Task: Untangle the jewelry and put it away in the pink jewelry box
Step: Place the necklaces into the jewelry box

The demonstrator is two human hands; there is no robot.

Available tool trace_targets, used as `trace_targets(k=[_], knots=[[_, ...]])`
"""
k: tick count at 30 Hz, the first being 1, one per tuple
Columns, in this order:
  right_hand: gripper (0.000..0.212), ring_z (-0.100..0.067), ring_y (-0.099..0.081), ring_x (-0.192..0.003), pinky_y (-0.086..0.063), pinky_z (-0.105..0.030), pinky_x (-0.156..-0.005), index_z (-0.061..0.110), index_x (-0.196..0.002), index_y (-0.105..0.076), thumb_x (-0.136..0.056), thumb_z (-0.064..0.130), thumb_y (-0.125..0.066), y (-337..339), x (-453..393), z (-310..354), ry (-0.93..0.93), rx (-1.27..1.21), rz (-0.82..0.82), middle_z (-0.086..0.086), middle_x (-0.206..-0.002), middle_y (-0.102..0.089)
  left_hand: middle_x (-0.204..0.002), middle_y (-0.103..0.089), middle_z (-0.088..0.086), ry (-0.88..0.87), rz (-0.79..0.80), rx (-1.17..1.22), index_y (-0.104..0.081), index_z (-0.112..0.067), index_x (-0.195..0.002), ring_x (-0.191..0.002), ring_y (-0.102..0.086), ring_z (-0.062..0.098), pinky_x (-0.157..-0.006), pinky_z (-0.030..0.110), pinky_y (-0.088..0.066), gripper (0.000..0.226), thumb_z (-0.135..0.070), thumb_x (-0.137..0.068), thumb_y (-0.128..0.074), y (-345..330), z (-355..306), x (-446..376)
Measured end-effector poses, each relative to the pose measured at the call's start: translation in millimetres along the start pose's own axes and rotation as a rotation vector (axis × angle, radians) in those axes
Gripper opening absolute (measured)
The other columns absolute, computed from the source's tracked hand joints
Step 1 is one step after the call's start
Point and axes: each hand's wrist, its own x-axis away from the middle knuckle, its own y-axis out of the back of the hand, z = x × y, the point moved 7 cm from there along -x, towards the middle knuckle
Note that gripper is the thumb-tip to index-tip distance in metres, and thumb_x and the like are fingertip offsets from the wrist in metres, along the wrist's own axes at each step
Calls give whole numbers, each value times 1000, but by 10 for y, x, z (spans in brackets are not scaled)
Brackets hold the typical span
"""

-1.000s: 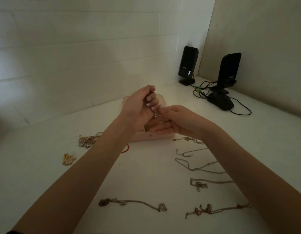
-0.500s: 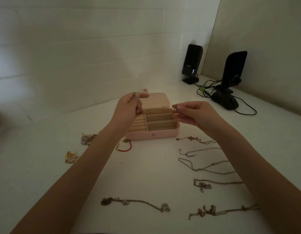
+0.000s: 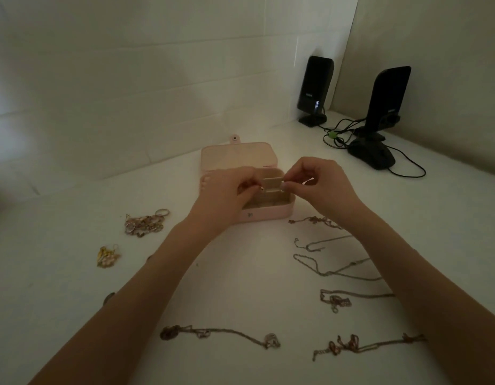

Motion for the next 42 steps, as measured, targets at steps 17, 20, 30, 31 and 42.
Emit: trace_targets(k=[17,20,30,31,42], knots=[[10,-5,-52,-73,-35,-2,-66,25,-80,-66,-83,16,-68,-98,21,-53,66,322,103,13,-82,-57,-94,-64,3,-125,60,-265,-69,-14,-98,-90,-53,23,-75,25,-30,17,-13,-82,-64,-64,32,-9],[6,-3,-52,-73,-34,-2,-64,23,-84,-67,-84,17,-66,-86,36,-56,72,269,75,7,-88,-60,-97,-65,5,-77,129,-249,-69,-13,-103,-93,-53,19,-68,18,-21,19,-21,-87,-62,-179,-53,-93],[11,0,-57,-77,-35,-1,-61,25,-96,-67,-88,19,-62,8,44,-38,62,215,60,11,-91,-66,-92,-71,3,-49,86,-203,-75,-15,-91,-90,-58,19,-66,12,-27,12,-19,-83,-67,-91,-55,-83],[11,0,-57,-78,-36,-1,-61,25,-96,-67,-89,19,-61,46,42,-43,54,221,59,12,-90,-65,-90,-70,2,-79,117,-207,-75,-15,-87,-87,-58,20,-70,10,-31,9,-18,-81,-70,-105,-27,-72],[20,-5,-53,-80,-43,-20,-63,29,-91,-67,-74,35,-76,246,131,-405,-245,441,443,10,-92,-57,-79,-62,-2,-137,53,-242,-72,-16,-72,-78,-48,18,-72,43,-46,42,-48,-79,-46,-43,34,-1]])
